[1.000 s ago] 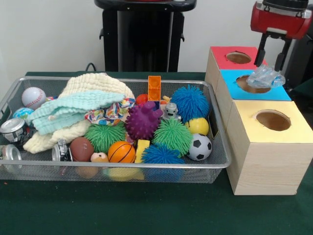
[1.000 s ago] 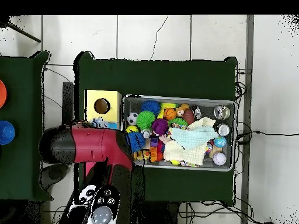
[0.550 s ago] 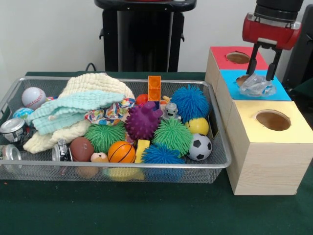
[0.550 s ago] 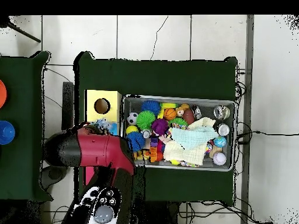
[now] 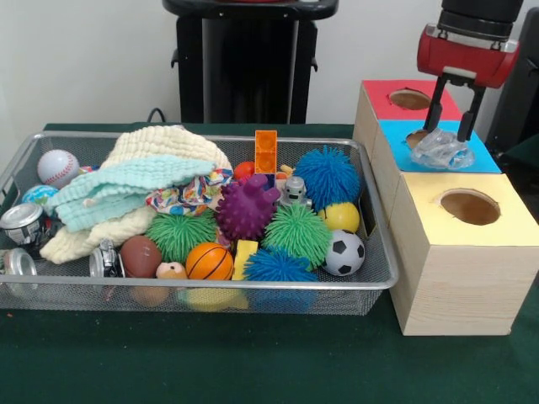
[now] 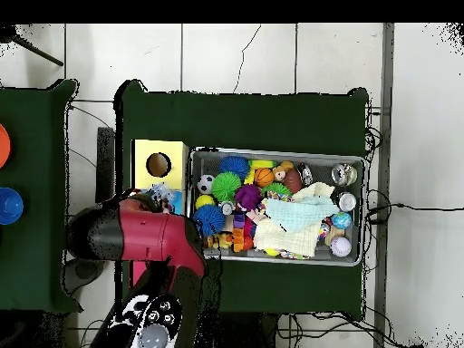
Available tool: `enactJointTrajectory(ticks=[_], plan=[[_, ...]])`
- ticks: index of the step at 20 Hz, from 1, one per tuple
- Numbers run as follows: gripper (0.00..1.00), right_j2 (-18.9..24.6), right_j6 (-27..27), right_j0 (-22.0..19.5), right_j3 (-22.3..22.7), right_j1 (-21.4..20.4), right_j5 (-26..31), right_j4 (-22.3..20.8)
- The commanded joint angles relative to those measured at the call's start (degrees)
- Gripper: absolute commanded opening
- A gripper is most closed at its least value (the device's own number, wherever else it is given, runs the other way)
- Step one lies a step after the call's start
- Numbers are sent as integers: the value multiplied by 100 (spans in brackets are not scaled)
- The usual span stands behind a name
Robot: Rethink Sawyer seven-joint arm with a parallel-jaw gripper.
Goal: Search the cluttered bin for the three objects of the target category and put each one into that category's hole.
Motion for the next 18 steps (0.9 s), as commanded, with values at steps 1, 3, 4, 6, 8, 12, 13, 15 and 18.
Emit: enactJointTrajectory(ticks=[1, 3, 4, 6, 8, 12, 13, 15, 18], plan=[[0, 29, 1818, 169, 631, 544, -163, 329], [0, -22, 1815, 234, 677, 516, -156, 385], [0, -53, 1788, 251, 686, 498, -136, 398], [0, -81, 1748, 274, 725, 450, -99, 453], [0, -110, 1714, 299, 752, 406, -61, 501], [0, -119, 1689, 333, 818, 383, -103, 570], [0, -108, 1692, 338, 833, 390, -140, 591], [0, -115, 1683, 336, 852, 404, -182, 617], [0, -112, 1665, 344, 912, 401, -244, 675]])
